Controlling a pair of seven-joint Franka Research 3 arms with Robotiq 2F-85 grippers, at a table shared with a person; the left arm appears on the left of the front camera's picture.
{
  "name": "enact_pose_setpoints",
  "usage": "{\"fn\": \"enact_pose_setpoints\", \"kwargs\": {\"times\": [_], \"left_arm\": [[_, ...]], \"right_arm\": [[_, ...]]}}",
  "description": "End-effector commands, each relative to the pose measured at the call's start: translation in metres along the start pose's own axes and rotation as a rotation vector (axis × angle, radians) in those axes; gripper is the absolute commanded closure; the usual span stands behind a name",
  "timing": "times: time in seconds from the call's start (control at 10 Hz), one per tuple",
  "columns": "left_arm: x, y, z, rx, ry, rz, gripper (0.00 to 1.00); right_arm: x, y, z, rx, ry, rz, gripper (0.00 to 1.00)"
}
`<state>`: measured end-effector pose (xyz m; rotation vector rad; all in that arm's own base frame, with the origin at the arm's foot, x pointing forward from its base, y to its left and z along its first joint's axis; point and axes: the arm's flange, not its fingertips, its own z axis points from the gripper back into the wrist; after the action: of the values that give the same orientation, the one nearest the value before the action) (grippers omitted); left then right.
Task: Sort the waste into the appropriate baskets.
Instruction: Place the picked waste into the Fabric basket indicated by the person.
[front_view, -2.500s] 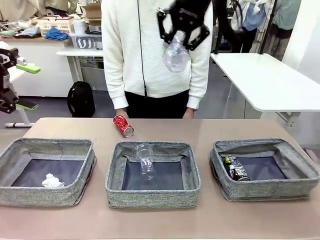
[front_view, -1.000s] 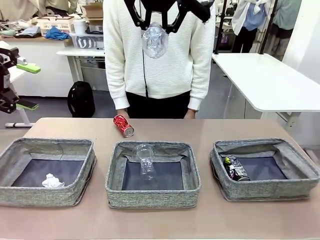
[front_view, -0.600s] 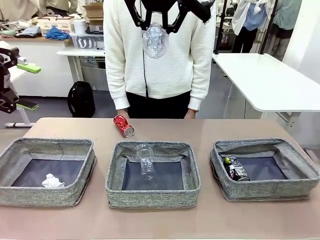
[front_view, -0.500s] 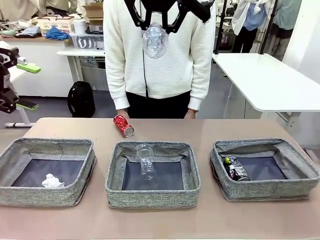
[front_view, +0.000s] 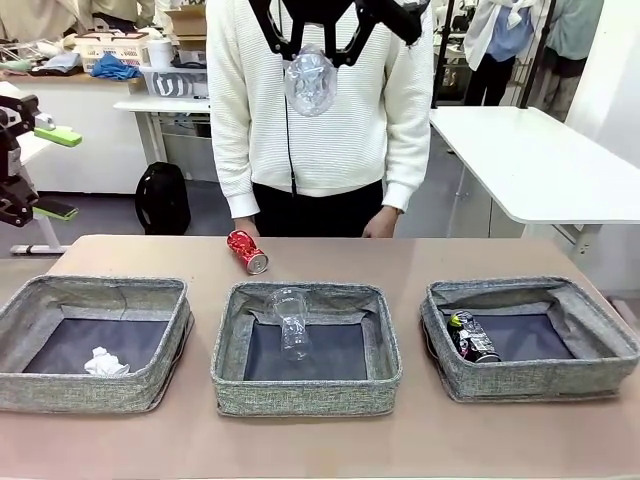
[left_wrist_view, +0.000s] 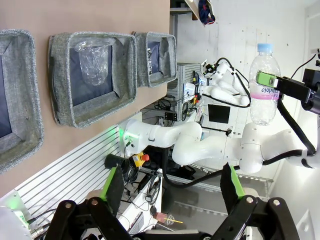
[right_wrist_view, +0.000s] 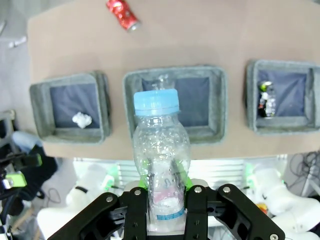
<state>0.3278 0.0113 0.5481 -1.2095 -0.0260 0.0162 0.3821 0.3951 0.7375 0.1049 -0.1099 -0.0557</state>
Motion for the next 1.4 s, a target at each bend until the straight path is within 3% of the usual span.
{"fn": "enact_pose_setpoints", "kwargs": {"times": [0.0, 1.3], "left_arm": [[-0.0024, 0.0013, 0.0024, 0.007, 0.009, -0.018, 0.00], [-0.0024, 0.0013, 0.0024, 0.007, 0.009, -0.018, 0.00]], "right_arm": [[-0.0009, -0.0005, 0.0008, 0.000, 0.004, -0.003, 0.78], [-0.0009, -0.0005, 0.0008, 0.000, 0.004, -0.003, 0.78]]}}
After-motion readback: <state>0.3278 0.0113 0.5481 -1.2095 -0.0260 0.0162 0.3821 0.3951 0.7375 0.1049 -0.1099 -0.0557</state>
